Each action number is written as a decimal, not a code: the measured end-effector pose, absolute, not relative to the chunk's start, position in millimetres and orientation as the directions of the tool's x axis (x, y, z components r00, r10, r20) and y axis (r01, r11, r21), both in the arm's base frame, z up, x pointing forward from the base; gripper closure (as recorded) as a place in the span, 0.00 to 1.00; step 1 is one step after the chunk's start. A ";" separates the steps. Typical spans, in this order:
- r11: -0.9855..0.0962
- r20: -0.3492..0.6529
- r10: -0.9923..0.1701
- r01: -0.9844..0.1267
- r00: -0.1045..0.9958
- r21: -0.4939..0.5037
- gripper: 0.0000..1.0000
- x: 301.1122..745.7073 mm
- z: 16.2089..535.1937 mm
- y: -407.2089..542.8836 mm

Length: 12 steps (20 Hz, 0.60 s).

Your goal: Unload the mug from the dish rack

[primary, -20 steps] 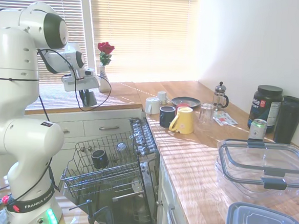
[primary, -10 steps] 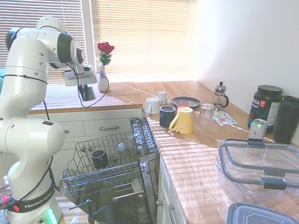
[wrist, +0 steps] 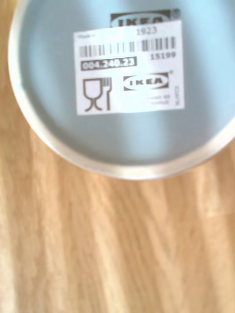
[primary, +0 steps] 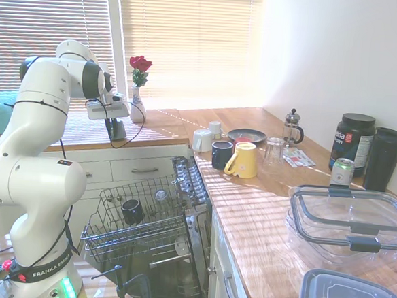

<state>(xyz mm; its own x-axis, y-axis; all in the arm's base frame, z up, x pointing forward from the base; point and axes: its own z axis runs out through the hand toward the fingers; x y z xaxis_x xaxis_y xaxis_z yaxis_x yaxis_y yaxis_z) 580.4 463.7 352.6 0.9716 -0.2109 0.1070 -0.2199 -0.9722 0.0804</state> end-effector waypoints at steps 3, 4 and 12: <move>-0.970 0.099 -0.224 -0.231 0.970 0.073 1.00 589.6 351.8 466.4; -0.969 0.096 -0.227 -0.234 0.969 0.074 0.00 592.1 351.6 466.8; -0.963 0.092 -0.245 -0.253 0.965 0.089 0.00 605.6 351.7 467.4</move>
